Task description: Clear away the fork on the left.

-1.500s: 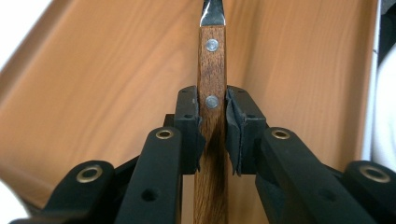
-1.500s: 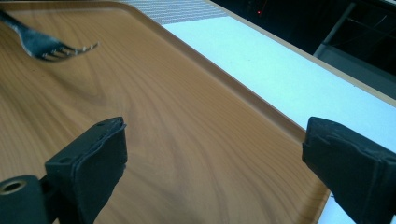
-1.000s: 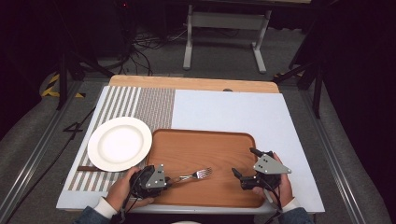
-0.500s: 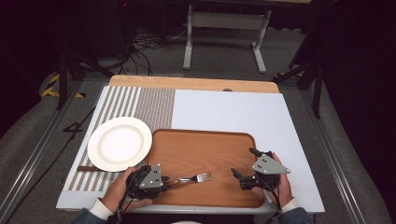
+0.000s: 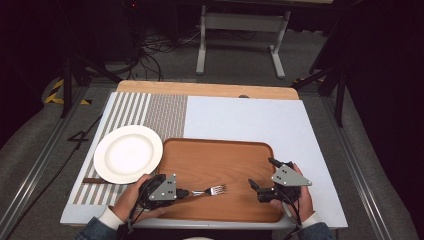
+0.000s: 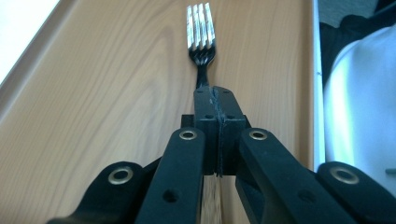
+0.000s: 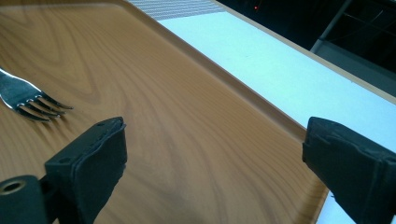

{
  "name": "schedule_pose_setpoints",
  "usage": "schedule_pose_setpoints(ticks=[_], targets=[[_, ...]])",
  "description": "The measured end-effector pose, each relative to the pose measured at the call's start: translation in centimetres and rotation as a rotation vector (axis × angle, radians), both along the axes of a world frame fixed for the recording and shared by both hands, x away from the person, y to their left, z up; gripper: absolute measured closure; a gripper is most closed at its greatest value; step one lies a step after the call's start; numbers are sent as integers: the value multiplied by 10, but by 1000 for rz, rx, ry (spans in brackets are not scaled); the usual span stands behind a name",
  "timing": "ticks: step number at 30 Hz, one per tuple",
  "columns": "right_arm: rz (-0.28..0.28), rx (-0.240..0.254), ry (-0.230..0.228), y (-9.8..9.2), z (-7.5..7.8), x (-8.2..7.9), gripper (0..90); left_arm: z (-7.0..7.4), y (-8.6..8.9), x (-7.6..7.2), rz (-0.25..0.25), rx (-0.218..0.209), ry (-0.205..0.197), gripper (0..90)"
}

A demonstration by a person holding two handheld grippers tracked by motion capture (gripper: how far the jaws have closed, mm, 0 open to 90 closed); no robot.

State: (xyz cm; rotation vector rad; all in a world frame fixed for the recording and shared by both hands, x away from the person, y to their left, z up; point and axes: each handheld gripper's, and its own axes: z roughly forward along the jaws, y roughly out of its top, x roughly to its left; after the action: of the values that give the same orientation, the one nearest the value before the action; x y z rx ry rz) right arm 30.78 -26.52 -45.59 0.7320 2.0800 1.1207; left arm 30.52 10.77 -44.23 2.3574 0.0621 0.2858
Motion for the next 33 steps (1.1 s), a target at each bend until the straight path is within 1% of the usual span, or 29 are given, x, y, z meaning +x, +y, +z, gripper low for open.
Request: schedule_pose_setpoints(ticks=[1, 3, 4, 5, 6, 7, 8, 9, 11, 13, 14, 15, 16, 17, 20, 22, 23, 24, 25, 26, 27, 28, 29, 31, 33], targets=[[-1, 2, -1, 0, 0, 0, 72, 0, -3, 1, -18, -1, -6, 899], [-1, -2, -1, 1, 0, 0, 71, 1, -14, 3, -56, 13, -21, 899], [1, -4, 2, 1, -1, 0, 71, 2, -21, 3, -84, 16, -36, 899], [2, -8, 5, 1, -1, 0, 71, 1, -26, 3, -114, 22, -39, 899], [3, -8, 10, 1, -2, 0, 70, 0, -32, 3, -131, 43, -56, 898], [2, -11, 15, 1, -2, 1, 70, -2, -36, 3, -144, 67, -65, 899], [0, -13, 16, 1, -2, 1, 70, -3, -40, 4, -157, 71, -62, 899], [0, -9, 20, 0, -3, 1, 70, -3, -43, 5, -167, 67, -53, 899], [-2, -11, 25, 0, -3, 0, 70, -5, -49, 8, -174, 81, -61, 899], [-1, -11, 25, -1, -4, 0, 71, -8, -54, 11, -190, 93, -64, 899], [-1, -10, 29, -1, -4, 0, 71, -9, -55, 11, -190, 98, -68, 899], [0, -10, 33, -1, -4, 1, 70, -10, -58, 12, -193, 122, -75, 899], [2, -13, 39, -1, -5, 1, 70, -11, -59, 13, -197, 129, -75, 899], [3, -13, 41, -1, -5, 1, 71, -12, -60, 14, -196, 126, -75, 899], [5, -18, 44, 0, -5, 1, 71, -15, -64, 17, -200, 161, -90, 898], [8, -20, 47, 0, -6, 1, 71, -16, -63, 20, -200, 174, -81, 897], [9, -23, 48, 0, -6, 2, 71, -16, -62, 21, -199, 173, -75, 896], [10, -24, 51, 1, -6, 2, 70, -17, -61, 23, -187, 183, -71, 896], [14, -27, 50, 1, -6, 1, 71, -17, -60, 24, -170, 187, -77, 895], [15, -28, 50, 1, -6, 1, 71, -18, -59, 26, -153, 179, -74, 894], [16, -26, 49, 1, -6, 2, 71, -18, -58, 27, -152, 196, -79, 892], [15, -25, 49, 1, -7, 2, 71, -18, -57, 28, -140, 198, -94, 889], [15, -25, 50, 1, -7, 2, 71, -18, -56, 29, -132, 201, -95, 882], [15, -25, 50, 0, -6, 2, 71, -18, -53, 32, -102, 195, -91, 875], [15, -24, 50, 0, -6, 2, 71, -18, -49, 36, -74, 199, -101, 882]])
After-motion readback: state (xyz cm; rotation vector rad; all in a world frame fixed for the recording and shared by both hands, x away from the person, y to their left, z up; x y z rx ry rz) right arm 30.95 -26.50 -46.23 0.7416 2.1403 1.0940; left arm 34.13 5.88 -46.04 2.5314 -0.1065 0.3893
